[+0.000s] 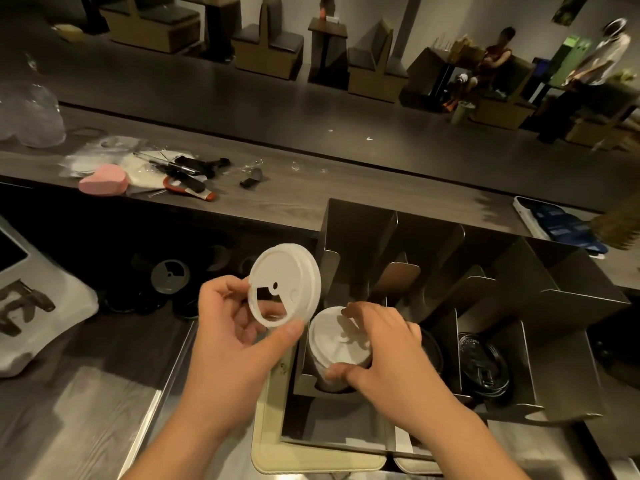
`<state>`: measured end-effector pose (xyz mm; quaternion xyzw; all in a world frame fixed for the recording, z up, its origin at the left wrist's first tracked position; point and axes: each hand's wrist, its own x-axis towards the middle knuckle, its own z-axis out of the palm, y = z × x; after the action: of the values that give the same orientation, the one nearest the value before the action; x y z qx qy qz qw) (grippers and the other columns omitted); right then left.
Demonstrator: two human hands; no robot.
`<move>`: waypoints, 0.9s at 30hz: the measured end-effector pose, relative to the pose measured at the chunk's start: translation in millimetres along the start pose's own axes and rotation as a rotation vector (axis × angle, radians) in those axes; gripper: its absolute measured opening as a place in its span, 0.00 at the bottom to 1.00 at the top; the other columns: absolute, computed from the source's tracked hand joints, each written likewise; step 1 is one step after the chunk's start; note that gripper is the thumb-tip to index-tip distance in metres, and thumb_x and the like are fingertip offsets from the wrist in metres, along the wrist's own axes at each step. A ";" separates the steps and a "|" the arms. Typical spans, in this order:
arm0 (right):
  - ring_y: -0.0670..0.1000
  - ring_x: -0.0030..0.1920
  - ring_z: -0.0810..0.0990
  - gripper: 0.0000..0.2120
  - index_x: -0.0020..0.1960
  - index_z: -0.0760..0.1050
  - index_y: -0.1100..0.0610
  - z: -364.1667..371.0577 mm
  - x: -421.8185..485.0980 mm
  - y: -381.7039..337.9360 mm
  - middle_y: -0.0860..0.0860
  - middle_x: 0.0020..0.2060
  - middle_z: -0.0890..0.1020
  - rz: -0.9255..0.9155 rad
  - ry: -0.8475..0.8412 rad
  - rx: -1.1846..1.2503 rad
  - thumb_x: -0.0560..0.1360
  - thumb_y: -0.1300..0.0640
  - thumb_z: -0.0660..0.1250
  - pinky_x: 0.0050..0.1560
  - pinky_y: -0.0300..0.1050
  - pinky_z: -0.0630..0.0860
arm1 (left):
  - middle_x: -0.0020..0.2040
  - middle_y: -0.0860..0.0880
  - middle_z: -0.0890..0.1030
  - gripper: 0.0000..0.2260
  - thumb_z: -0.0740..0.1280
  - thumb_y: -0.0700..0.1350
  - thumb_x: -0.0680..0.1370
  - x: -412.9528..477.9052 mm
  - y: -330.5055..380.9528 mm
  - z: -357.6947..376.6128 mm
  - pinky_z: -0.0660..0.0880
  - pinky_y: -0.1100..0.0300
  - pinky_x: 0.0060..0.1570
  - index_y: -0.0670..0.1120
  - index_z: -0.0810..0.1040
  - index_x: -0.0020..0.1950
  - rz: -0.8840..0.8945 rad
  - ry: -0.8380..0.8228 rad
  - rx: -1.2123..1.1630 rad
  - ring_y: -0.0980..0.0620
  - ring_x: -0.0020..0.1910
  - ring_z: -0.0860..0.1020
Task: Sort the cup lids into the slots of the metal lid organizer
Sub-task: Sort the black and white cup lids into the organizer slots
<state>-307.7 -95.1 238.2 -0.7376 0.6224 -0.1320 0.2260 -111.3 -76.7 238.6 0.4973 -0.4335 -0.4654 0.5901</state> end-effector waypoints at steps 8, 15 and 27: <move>0.38 0.72 0.64 0.35 0.71 0.61 0.32 -32.8 -13.9 -19.9 0.29 0.72 0.62 -0.280 0.097 0.325 0.70 0.46 0.75 0.67 0.42 0.69 | 0.60 0.57 0.81 0.44 0.80 0.28 0.61 -5.0 -9.5 7.7 0.80 0.58 0.55 0.57 0.70 0.70 -0.114 -0.142 0.005 0.55 0.59 0.80; 0.36 0.72 0.62 0.35 0.69 0.67 0.35 -24.1 -8.3 -15.1 0.29 0.69 0.64 -0.236 0.040 0.332 0.66 0.43 0.78 0.72 0.47 0.69 | 0.63 0.59 0.77 0.40 0.79 0.32 0.67 -4.3 -9.0 14.2 0.79 0.62 0.54 0.67 0.69 0.66 -0.099 -0.311 0.175 0.61 0.60 0.79; 0.32 0.68 0.56 0.32 0.70 0.60 0.35 -12.6 -8.5 2.8 0.28 0.66 0.63 -0.142 0.004 0.000 0.71 0.39 0.71 0.72 0.42 0.56 | 0.56 0.71 0.66 0.31 0.76 0.55 0.71 0.3 -21.9 9.6 0.63 0.74 0.54 0.68 0.66 0.69 0.187 -0.388 0.814 0.70 0.63 0.61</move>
<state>-317.7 -89.2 248.5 -0.7796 0.5690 -0.1495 0.2148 -123.3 -80.3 218.1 0.5510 -0.7264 -0.2867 0.2942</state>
